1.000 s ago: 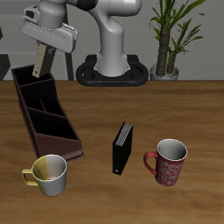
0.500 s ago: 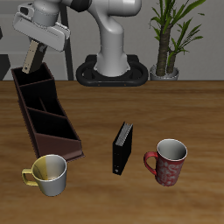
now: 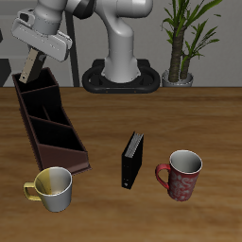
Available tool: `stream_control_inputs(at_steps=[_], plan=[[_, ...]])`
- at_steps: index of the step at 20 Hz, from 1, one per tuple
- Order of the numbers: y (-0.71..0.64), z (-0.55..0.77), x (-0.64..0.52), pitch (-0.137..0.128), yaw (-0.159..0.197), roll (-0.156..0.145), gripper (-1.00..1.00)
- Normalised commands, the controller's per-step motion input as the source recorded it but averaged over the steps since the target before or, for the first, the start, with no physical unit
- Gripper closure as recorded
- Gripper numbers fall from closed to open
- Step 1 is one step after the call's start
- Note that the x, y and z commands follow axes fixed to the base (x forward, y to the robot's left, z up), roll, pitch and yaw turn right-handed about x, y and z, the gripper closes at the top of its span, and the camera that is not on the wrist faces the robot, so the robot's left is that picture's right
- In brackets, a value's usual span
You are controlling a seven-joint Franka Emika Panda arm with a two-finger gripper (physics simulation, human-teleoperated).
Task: Place the yellow book into the right desk caddy's right compartment
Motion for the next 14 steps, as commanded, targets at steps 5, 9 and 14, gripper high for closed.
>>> stream_control_inputs(at_steps=[5,9,14], plan=[[0.05,-0.1,0.05,0.009,0.002,0.01,1.0],[0.01,-0.11,0.05,0.014,-0.006,-0.001,1.0],[-0.07,-0.28,0.12,0.049,-0.011,-0.006,1.0]])
